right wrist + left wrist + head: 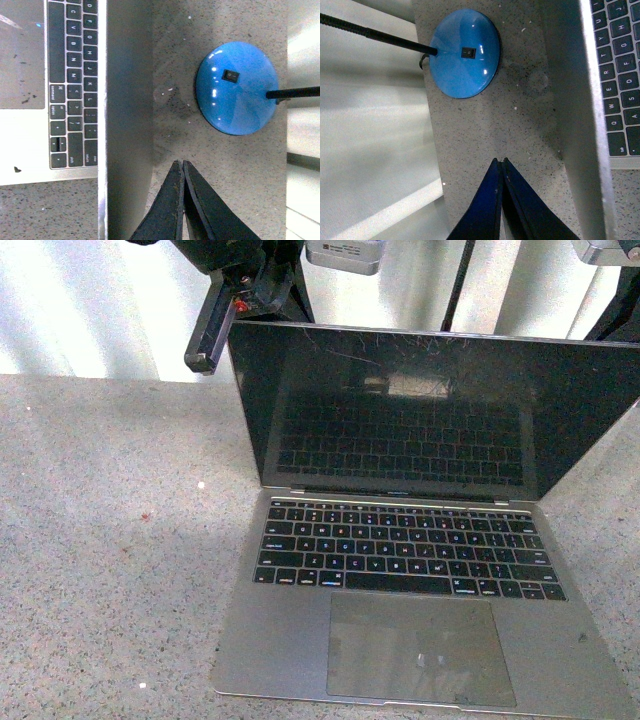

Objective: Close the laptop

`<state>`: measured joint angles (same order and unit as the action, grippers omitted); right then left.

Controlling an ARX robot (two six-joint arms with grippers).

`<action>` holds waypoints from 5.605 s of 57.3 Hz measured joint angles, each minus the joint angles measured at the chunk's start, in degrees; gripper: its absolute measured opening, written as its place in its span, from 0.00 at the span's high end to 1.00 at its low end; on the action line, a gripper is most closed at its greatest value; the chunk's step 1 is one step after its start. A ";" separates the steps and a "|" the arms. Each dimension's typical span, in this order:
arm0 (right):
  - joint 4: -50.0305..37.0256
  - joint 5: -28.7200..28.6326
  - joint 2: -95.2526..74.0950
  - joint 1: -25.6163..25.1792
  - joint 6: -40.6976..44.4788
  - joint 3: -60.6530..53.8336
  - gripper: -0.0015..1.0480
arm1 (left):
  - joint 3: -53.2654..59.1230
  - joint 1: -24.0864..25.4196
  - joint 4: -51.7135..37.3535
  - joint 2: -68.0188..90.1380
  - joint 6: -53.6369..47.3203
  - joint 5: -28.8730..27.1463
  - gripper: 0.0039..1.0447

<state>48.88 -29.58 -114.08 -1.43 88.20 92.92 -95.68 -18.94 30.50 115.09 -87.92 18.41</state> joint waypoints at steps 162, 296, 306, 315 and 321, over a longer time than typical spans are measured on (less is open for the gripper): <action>-3.89 0.87 -0.31 6.56 -4.17 -16.33 0.97 | 23.21 -7.61 -11.13 -1.84 -3.93 -1.25 0.97; -50.80 -13.77 22.93 3.98 -33.27 -39.95 0.97 | 53.31 14.51 -49.27 -36.61 34.51 17.46 0.97; -53.62 -7.89 29.94 4.04 -37.75 -41.35 0.89 | 62.88 19.50 -62.23 -45.31 55.56 0.90 0.97; -88.67 32.28 39.50 5.97 -73.72 -59.04 0.97 | 74.07 19.19 -72.96 -50.58 82.36 -18.49 0.97; -92.24 33.51 43.85 5.03 -82.71 -64.89 0.97 | 77.94 19.08 -73.50 -53.83 85.66 -18.43 0.97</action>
<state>-43.35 3.92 -70.24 3.60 5.50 28.03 -17.74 0.14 -43.00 61.25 -2.26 -0.01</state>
